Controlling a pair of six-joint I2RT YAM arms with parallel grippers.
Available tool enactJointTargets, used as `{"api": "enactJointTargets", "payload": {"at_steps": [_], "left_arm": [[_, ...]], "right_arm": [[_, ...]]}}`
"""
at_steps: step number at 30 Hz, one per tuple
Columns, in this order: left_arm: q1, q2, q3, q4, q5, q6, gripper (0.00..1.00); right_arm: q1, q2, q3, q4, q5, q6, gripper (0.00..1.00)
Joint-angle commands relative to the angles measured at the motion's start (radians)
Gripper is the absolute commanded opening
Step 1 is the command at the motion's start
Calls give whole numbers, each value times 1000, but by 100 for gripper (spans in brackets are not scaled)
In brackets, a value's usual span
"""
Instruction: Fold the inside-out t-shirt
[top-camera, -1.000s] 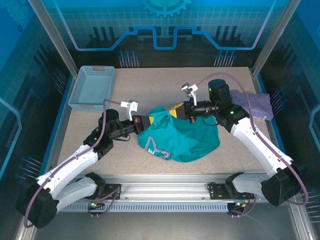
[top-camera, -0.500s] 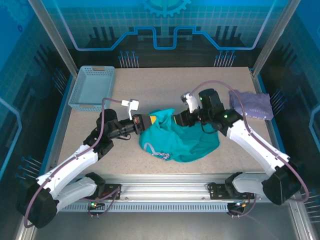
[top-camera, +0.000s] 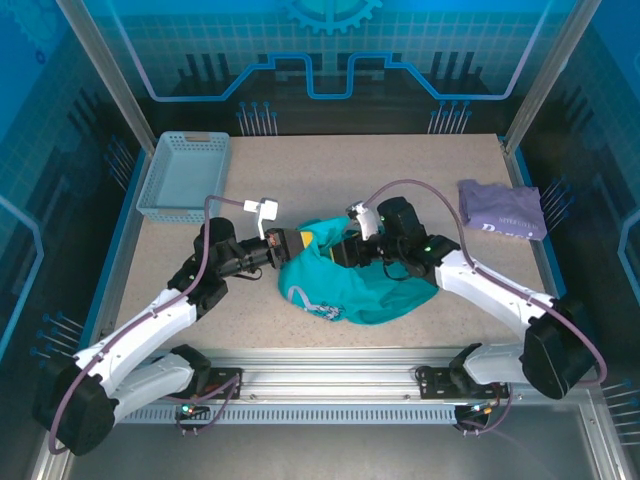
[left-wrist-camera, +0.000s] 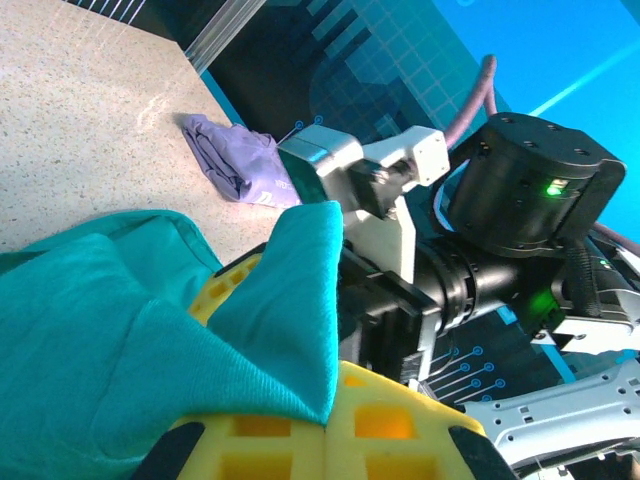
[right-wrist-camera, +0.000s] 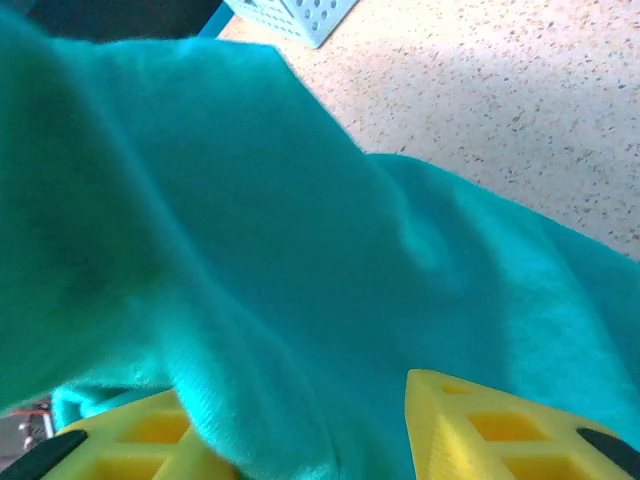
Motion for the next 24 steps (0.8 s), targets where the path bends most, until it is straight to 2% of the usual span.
{"api": "enactJointTargets", "payload": {"at_steps": [1,3,5,8,11,15,24], "left_arm": [[7,-23,-24,18,-39,-2,0],[11,-38,-35,17,-90,-18,0],[24,-47,-43,-7,-150,-31,0],[51,-34,-36,-69,-184,-29,0],[58,-20,-37,-74,-171,-26,0],[58,-9,-18,-123,-164,6,5],[50,-65,5,-278,-231,170,35]], "right_arm": [[9,-21,16,64,-9,10,11],[-16,-68,-6,101,-120,-15,2],[-60,-113,-61,193,-299,1,0],[-84,-151,-82,245,-430,-6,0],[-89,-157,-81,271,-475,-16,0],[-92,-129,-62,289,-523,-21,0],[-126,-59,-19,263,-495,44,0]]}}
